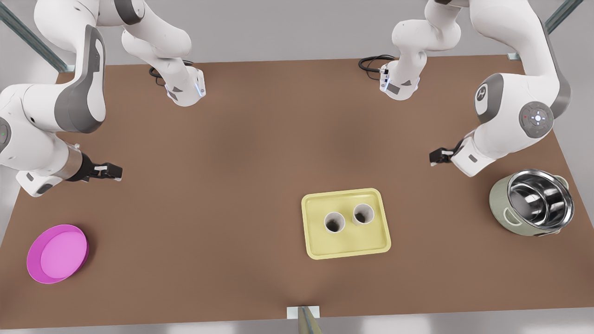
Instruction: Use the left arm to pick up the white IKEA cup from the tray and place it on the middle-left position; use the right arm to pick up the white IKEA cup from the tray and place it on the middle-right position
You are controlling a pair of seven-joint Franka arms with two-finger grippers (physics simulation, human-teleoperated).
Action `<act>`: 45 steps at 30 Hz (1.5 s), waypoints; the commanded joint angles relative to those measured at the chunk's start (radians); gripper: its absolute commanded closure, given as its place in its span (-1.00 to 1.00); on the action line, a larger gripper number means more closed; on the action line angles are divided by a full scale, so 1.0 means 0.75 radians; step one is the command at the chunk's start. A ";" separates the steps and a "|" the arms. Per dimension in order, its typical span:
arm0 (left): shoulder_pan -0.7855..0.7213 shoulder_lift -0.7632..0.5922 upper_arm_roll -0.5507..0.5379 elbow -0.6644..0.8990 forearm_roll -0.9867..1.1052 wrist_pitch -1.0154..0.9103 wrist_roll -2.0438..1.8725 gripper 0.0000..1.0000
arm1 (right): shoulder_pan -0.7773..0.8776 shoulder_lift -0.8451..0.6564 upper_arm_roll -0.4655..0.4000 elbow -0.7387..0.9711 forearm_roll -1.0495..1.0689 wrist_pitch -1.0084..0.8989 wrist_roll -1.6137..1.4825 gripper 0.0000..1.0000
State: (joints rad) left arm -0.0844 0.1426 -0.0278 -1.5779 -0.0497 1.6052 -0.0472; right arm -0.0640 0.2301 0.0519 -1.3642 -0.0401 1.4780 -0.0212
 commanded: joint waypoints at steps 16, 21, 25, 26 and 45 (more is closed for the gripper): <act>-0.012 0.014 -0.026 -0.023 -0.003 0.077 0.042 -1.00 | 0.640 0.681 0.215 0.156 0.121 0.946 0.404 -1.00; 0.016 0.031 -0.014 -0.025 -0.003 0.065 0.104 -1.00 | 0.719 0.814 0.215 0.293 0.121 1.042 0.519 -1.00; 0.023 0.012 -0.010 0.011 0.074 -0.013 0.114 -1.00 | 0.799 0.906 0.209 0.422 0.121 1.140 0.630 -1.00; 0.018 0.008 -0.020 0.011 0.064 -0.017 0.116 -1.00 | 0.813 0.912 0.213 0.430 0.121 1.211 0.640 -1.00; 0.012 0.012 -0.026 -0.017 0.070 -0.003 0.098 -1.00 | 0.899 1.235 0.186 0.614 0.107 1.750 0.202 -1.00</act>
State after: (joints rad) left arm -0.0753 0.1529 -0.0464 -1.5906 0.0030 1.5957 0.0179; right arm 0.6105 1.1546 0.1909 -0.9045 0.0387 2.7574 0.2142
